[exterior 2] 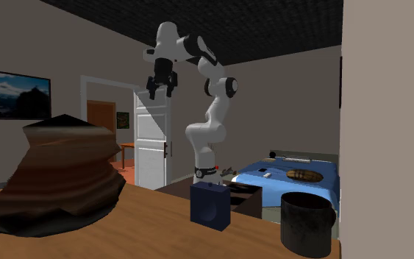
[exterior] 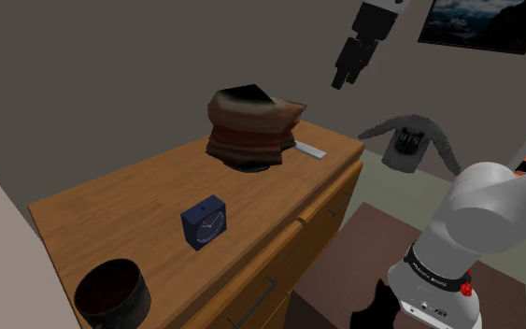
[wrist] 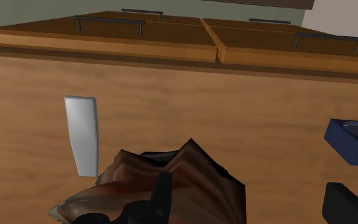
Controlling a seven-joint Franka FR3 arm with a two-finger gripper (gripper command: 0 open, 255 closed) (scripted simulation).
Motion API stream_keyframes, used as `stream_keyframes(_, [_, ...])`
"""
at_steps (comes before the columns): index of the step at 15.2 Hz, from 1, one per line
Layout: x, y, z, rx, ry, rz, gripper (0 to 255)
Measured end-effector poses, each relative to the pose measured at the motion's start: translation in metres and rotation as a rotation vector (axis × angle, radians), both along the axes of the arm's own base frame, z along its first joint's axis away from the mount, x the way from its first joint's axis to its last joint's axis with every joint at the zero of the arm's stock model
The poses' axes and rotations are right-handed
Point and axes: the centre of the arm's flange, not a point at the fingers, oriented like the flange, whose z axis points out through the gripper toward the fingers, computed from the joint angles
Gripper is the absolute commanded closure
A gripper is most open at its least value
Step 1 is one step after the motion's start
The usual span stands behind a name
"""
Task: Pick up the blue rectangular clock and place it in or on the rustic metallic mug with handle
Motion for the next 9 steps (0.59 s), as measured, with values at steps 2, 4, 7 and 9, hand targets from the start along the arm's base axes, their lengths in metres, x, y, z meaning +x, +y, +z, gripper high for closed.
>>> stream_keyframes(2, [0.005,0.002,-0.003,-0.002,0.002,0.017,0])
stream_keyframes(4, [0.025,0.011,-0.012,-0.011,0.008,0.077,0])
stream_keyframes(7, [0.054,0.032,-0.031,-0.026,0.018,0.184,0])
stream_keyframes(9, [0.071,0.046,-0.045,-0.037,0.026,0.258,0])
